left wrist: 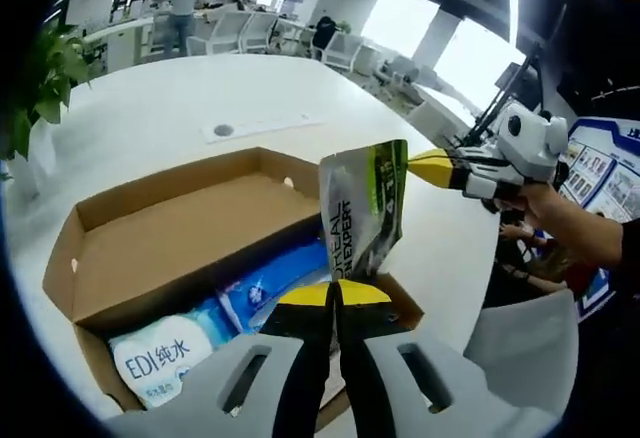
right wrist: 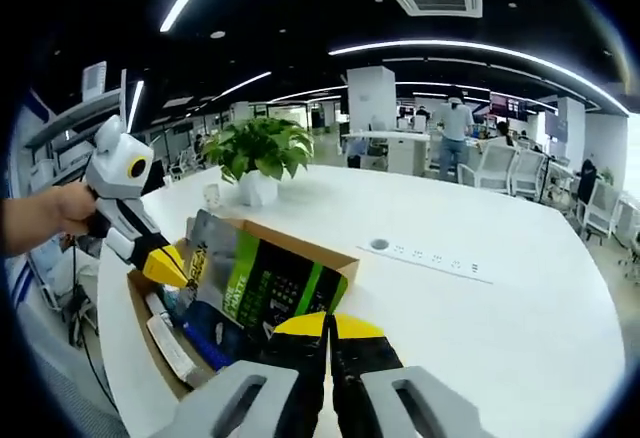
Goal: Operate the shoe box by opening the lid, removing the specified soft item, and placing it in the target area until the item is outside and the box remains undamaged.
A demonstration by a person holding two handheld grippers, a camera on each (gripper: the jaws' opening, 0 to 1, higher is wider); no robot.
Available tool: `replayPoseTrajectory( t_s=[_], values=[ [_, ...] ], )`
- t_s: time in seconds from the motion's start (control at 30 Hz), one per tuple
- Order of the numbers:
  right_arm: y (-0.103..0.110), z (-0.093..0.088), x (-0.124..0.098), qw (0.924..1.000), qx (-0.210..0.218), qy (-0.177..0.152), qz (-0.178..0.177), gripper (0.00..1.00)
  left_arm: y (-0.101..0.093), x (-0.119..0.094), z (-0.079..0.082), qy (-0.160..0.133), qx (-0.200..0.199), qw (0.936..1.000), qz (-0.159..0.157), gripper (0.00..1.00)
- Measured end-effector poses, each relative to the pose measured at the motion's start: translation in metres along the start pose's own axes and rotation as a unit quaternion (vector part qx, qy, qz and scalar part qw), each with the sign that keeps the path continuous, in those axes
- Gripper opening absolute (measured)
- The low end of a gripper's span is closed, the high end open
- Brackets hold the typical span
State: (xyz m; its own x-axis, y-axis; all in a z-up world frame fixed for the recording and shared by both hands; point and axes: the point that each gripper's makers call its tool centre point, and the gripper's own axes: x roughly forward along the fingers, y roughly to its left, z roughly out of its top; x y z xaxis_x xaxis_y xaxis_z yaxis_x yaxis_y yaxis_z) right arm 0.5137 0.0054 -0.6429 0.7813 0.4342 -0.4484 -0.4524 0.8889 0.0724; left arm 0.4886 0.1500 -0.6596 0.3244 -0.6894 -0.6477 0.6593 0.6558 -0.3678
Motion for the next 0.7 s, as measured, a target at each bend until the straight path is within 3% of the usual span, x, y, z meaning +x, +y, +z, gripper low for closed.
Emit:
replayPoseTrajectory(
  t_s=[0.7],
  values=[
    [-0.046,-0.037,-0.011,0.9986,0.021,0.027,-0.04,0.0,-0.03,0.043,0.01,0.02,0.006,0.9994,-0.029,0.0]
  ],
)
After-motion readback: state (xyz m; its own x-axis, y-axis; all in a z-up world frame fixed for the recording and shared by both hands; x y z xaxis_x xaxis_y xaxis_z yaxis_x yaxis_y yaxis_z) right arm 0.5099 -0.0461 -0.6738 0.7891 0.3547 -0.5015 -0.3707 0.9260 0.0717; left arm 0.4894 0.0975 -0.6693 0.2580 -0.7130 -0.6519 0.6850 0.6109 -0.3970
